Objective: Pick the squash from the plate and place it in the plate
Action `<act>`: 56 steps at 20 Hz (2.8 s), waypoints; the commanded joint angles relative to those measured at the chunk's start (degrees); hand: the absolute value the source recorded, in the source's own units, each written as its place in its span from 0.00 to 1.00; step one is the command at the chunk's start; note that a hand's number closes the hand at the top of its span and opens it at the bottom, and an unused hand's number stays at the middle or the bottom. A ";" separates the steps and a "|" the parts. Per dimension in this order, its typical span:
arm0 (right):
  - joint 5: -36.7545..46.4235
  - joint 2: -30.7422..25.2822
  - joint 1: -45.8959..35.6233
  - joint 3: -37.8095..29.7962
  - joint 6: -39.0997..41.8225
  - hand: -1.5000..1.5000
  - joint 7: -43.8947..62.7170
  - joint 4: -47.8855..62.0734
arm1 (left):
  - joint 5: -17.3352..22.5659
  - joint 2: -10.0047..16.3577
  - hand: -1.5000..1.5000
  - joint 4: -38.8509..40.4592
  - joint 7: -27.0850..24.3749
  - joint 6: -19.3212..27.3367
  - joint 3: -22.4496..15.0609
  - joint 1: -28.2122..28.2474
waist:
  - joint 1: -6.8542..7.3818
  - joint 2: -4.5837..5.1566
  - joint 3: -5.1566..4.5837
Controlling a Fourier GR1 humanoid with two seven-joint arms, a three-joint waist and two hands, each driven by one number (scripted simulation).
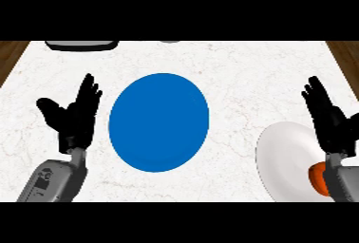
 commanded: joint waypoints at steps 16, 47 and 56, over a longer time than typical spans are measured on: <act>-37.35 -2.45 23.77 -24.98 33.63 0.00 -10.62 -10.25 | -7.81 18.36 0.50 -1.38 -16.49 -11.53 2.64 17.85 | -1.32 -1.39 -0.44; 16.06 -25.18 10.05 -11.04 59.38 0.00 -15.71 2.94 | -13.58 12.75 0.50 -0.31 -16.98 -12.67 3.68 16.22 | 0.22 -0.98 -0.32; 28.52 -23.99 6.48 -3.11 54.10 0.00 -27.17 10.88 | -13.69 12.94 0.50 -0.23 -18.11 -16.21 7.29 18.13 | 0.00 -1.08 -0.40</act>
